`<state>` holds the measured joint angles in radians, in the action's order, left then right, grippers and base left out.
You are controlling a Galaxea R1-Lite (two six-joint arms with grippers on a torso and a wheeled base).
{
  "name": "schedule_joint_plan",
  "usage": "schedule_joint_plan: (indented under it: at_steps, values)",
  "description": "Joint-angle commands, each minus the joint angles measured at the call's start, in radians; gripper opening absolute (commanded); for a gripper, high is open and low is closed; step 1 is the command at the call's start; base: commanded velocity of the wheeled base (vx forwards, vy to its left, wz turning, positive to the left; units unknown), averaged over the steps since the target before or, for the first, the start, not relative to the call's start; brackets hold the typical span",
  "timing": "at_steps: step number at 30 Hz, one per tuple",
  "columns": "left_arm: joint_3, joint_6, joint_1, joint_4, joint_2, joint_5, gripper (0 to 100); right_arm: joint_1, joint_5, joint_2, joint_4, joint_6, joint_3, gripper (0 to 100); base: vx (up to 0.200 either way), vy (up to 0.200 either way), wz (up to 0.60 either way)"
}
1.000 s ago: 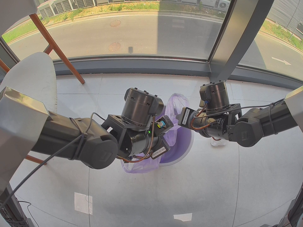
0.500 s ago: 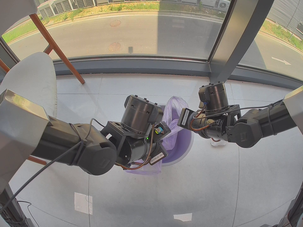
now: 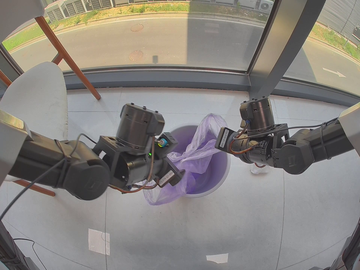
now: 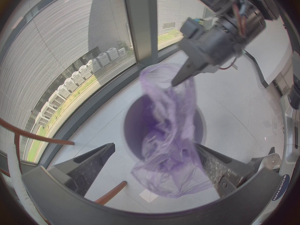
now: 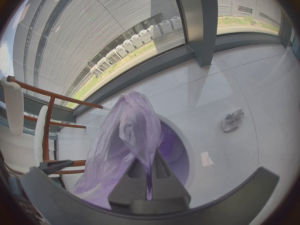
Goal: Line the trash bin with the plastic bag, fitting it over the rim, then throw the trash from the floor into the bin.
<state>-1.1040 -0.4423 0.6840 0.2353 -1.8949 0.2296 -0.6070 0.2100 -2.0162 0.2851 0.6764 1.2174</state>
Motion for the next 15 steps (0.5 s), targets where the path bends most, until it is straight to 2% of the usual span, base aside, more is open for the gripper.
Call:
schedule_joint_plan:
  at_steps: [1, 4, 8, 15]
  values:
    - [0.026, 0.007, -0.077, -0.004, 0.073, -0.009, 100, 0.003, 0.0, 0.028, 0.0, 0.0, -0.045, 0, 0.0, 0.0, 0.0]
    - [0.062, 0.007, -0.132, -0.017, 0.099, -0.047, 100, 0.003, -0.001, 0.045, 0.0, 0.0, -0.081, 0, 0.0, 0.0, 0.0]
    - [0.13, 0.005, -0.146, -0.014, 0.1, -0.13, 100, 0.006, -0.001, 0.062, 0.0, 0.0, -0.102, 0, 0.0, 0.0, 0.0]
    - [0.156, 0.004, -0.147, -0.005, 0.086, -0.148, 100, 0.006, -0.001, 0.066, 0.0, 0.011, -0.105, 0, 0.0, 0.0, 0.0]
